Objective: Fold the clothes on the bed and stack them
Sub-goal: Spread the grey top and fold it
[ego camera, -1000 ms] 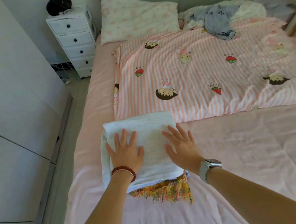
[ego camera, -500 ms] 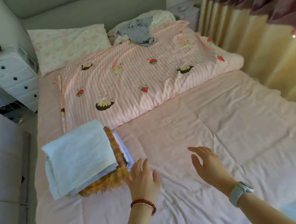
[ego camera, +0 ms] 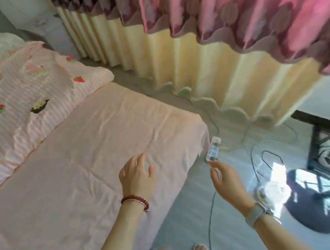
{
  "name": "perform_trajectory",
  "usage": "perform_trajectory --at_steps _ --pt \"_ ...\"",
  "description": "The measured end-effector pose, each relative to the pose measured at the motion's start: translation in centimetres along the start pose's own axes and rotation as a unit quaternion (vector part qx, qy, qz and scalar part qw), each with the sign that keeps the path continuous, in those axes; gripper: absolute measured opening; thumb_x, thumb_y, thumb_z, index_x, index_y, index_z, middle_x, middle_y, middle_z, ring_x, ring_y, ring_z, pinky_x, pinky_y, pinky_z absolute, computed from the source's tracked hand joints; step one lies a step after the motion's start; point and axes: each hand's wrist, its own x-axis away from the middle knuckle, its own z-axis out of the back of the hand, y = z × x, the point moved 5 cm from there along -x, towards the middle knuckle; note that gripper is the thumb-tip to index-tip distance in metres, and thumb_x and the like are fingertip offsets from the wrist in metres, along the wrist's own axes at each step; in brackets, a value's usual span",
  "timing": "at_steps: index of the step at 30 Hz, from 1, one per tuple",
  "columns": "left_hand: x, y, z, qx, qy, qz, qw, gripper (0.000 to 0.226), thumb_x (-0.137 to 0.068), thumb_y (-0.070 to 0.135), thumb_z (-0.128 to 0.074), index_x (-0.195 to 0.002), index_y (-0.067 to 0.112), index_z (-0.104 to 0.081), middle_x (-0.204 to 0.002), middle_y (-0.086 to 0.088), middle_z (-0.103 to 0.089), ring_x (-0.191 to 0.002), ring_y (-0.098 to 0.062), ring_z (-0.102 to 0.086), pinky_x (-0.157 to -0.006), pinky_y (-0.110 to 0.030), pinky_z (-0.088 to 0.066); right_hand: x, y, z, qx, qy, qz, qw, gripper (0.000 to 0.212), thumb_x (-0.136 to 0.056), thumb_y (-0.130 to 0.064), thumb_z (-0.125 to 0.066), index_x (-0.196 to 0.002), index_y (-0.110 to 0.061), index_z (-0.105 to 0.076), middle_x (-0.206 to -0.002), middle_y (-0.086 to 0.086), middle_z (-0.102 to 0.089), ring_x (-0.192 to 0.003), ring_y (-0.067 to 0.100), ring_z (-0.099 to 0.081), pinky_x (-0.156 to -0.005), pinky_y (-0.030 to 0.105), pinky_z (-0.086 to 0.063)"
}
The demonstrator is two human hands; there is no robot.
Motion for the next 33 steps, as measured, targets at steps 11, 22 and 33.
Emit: perform_trajectory --at_steps 11,22,33 --pt "-18.1 17.9 -7.5 -0.048 -0.024 -0.11 0.993 0.042 -0.093 0.027 -0.044 -0.134 0.019 -0.044 -0.137 0.0 -0.045 -0.126 -0.019 -0.039 -0.103 -0.031 -0.025 -18.1 7.5 12.1 0.036 0.044 -0.033 0.998 0.034 -0.097 -0.016 -0.042 -0.129 -0.011 -0.051 -0.129 0.008 -0.056 -0.122 0.023 -0.047 -0.101 0.032 -0.034" --pt "-38.0 29.0 -8.8 -0.04 -0.019 -0.149 0.988 0.045 -0.092 0.032 -0.048 -0.135 0.021 -0.044 -0.138 0.001 -0.045 -0.129 -0.016 -0.037 -0.105 -0.031 -0.023 -39.2 4.9 20.4 0.115 0.027 -0.002 0.993 0.035 -0.096 -0.02 -0.04 -0.129 -0.017 -0.052 -0.13 0.001 -0.054 -0.122 0.022 -0.046 -0.1 0.034 -0.037" --pt "-55.5 31.7 -8.8 -0.022 0.028 -0.05 0.998 0.043 -0.093 0.032 -0.047 -0.135 0.02 -0.044 -0.137 0.001 -0.046 -0.127 -0.018 -0.04 -0.104 -0.033 -0.025 -61.2 1.6 20.8 0.143 -0.081 0.084 0.983 0.036 -0.096 -0.02 -0.039 -0.13 -0.016 -0.051 -0.13 0.005 -0.055 -0.121 0.025 -0.047 -0.101 0.035 -0.037"
